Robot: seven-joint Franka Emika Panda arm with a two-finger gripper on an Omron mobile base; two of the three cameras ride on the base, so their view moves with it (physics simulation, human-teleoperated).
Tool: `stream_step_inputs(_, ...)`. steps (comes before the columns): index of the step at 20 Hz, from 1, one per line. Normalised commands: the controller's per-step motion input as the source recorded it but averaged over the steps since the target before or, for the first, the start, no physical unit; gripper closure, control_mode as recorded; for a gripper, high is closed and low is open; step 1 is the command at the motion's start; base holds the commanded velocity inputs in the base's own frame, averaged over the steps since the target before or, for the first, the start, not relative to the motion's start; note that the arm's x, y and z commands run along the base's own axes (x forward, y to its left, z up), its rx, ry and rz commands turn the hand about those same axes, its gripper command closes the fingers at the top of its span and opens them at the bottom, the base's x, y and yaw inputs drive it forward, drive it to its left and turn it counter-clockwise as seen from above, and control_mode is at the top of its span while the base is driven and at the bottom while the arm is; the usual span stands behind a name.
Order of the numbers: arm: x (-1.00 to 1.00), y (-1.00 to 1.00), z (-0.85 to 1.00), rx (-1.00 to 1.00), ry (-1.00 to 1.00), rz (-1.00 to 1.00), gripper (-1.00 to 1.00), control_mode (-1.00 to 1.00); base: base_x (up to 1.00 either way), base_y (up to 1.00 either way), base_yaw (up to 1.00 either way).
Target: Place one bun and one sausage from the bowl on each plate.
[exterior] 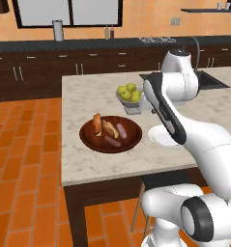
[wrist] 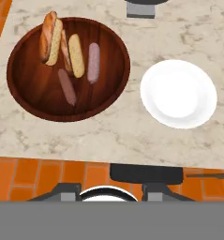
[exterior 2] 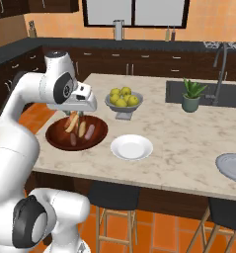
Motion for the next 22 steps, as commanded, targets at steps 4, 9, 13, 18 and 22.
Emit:
stream_step_inputs(4, 0.3, 0.69, -0.34, -0.16, 0.01, 0.0, -1.0, -1.0, 0.0, 0.0, 0.0)
stream_step_inputs(9, 0.43, 0.98, -0.76, -0.08, 0.13, 0.05, -1.0, -1.0, 0.0, 0.0, 0.0)
stream_step_inputs(13, 0.25, 0.59, -0.76, 0.15, 0.41, 0.15, -1.0, -1.0, 0.0, 0.0, 0.0)
stream_step_inputs(18, 0.4, 0.0, -0.7, 0.07, 0.32, 0.11, -1.0, -1.0, 0.0, 0.0, 0.0)
stream_step_inputs(22, 0.45, -0.09, -0.36, -0.04, 0.01, -0.01, -1.0, -1.0, 0.0, 0.0, 0.0)
